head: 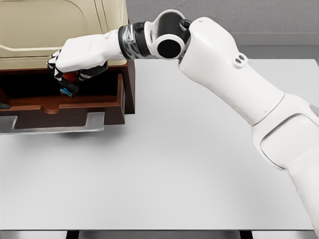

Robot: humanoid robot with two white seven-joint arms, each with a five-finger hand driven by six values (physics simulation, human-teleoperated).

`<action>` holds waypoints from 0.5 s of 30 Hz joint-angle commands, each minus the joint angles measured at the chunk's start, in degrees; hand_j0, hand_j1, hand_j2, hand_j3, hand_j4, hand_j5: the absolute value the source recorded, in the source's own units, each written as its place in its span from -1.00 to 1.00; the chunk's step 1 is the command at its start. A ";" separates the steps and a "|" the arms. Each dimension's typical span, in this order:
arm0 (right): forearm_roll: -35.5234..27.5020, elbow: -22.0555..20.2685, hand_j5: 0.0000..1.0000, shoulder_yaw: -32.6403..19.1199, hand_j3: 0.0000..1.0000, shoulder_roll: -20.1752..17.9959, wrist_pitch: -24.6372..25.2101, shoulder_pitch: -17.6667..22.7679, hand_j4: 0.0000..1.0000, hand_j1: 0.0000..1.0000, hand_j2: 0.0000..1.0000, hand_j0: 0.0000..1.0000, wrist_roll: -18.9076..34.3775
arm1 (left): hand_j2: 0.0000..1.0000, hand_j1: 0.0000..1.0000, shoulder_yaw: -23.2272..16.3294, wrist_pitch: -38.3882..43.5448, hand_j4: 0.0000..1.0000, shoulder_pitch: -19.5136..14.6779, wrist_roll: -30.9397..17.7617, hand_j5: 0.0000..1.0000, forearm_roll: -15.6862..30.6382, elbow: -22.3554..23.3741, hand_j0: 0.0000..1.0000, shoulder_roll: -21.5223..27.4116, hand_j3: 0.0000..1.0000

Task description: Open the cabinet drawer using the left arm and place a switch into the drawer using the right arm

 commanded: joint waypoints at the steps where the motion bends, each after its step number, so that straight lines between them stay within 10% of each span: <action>1: -0.27 1.08 -0.54 -0.07 -0.54 0.34 0.19 -0.09 -0.54 -0.54 -0.54 -0.54 -0.04 | 1.00 1.00 -0.05 0.14 1.00 0.01 0.01 1.00 0.40 0.00 1.00 0.00 1.00; 8: 1.49 2.66 0.24 -0.69 0.24 0.34 0.19 -0.53 0.24 0.24 0.24 0.24 -0.04 | 1.00 1.00 -0.05 0.14 1.00 0.01 0.01 1.00 -0.21 0.00 1.00 0.00 1.00; 10: 2.54 2.57 0.97 -0.69 0.97 0.34 0.19 -0.53 0.97 0.97 0.97 0.97 -0.04 | 1.00 1.00 -0.05 0.14 1.00 0.10 0.01 1.00 -0.21 0.00 1.00 0.00 1.00; 15: 2.98 1.69 0.98 -0.34 0.98 0.34 0.19 -0.53 0.98 0.98 0.98 0.98 -0.04 | 1.00 1.00 -0.05 0.14 1.00 0.10 0.01 1.00 -0.21 0.00 1.00 0.00 1.00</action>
